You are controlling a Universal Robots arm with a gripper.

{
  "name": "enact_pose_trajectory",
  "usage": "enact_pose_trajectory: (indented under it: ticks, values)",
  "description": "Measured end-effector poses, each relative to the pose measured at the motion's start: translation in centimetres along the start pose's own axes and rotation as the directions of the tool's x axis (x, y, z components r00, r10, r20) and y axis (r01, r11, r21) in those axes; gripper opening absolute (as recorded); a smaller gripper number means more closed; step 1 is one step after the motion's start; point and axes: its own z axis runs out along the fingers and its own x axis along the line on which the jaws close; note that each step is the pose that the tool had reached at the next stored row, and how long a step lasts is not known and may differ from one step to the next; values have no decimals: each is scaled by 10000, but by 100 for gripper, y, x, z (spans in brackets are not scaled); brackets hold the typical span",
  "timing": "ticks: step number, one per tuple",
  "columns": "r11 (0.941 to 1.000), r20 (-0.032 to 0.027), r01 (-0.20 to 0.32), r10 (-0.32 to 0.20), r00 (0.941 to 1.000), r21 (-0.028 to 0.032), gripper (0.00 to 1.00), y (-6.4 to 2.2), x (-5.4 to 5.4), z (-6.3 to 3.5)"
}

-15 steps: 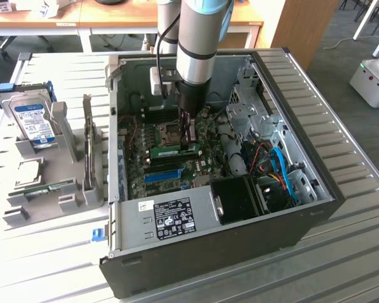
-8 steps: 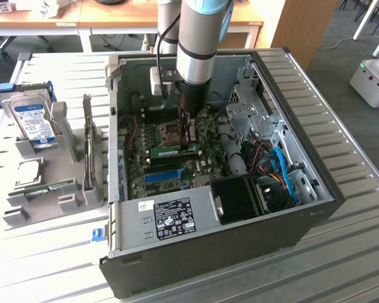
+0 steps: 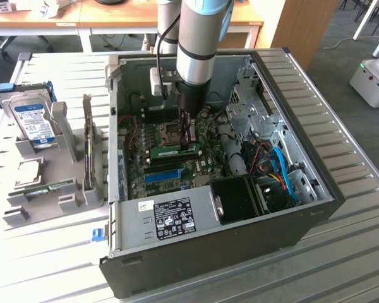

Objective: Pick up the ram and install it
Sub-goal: 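Insert the ram into the slot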

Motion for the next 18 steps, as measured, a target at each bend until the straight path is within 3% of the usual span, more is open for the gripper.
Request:
enact_pose_trajectory:
  ticks: [18]
  values:
    - [9999,-5,112,-112,9999,-1,12,1,-6,0]
